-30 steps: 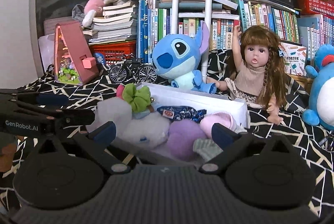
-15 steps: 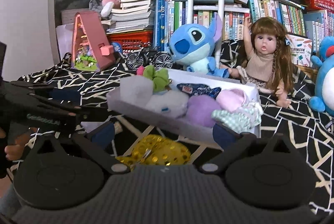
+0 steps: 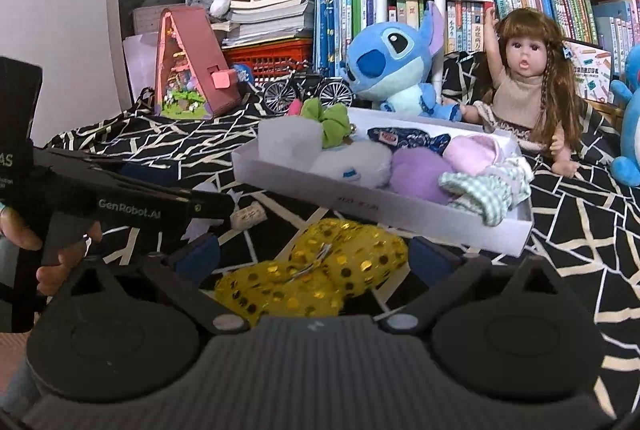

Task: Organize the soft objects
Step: 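Withdraw both open tools from the box back over the pile, then lower the left tool onto the white tissue item while the right tool reaches the gold sequin bag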

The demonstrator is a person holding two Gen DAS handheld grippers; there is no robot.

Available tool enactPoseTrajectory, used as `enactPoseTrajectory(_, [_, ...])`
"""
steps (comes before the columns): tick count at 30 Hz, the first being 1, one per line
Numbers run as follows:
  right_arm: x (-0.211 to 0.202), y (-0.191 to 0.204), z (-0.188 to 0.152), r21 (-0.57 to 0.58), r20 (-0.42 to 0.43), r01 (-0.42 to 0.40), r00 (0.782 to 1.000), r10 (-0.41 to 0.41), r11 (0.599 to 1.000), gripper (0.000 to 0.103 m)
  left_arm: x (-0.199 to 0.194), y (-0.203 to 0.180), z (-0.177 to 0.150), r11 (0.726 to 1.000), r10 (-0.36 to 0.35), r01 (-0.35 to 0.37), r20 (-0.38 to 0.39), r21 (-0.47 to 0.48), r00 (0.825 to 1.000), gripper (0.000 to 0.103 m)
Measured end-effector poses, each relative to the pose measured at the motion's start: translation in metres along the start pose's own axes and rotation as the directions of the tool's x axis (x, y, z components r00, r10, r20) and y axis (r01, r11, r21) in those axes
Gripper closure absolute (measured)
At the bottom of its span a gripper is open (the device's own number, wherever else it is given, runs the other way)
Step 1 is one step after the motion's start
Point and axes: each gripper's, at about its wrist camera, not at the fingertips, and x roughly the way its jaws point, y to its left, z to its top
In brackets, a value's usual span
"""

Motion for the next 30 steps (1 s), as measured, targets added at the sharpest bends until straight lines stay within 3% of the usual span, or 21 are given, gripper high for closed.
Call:
enactPoseTrajectory(14, [0.007, 0.019, -0.011, -0.076, -0.024, 0.014, 1.000, -0.016, 0.997, 0.000, 0.001, 0.008, -0.012, 1.000, 0.007, -0.007, -0.021, -0.008, 1.000, 0.016])
enactPoseTrajectory(30, [0.016, 0.021, -0.015, -0.036, -0.052, 0.014, 0.999, -0.015, 0.999, 0.000, 0.010, 0.008, -0.010, 0.997, -0.047, 0.043, -0.052, -0.063, 0.998, 0.045])
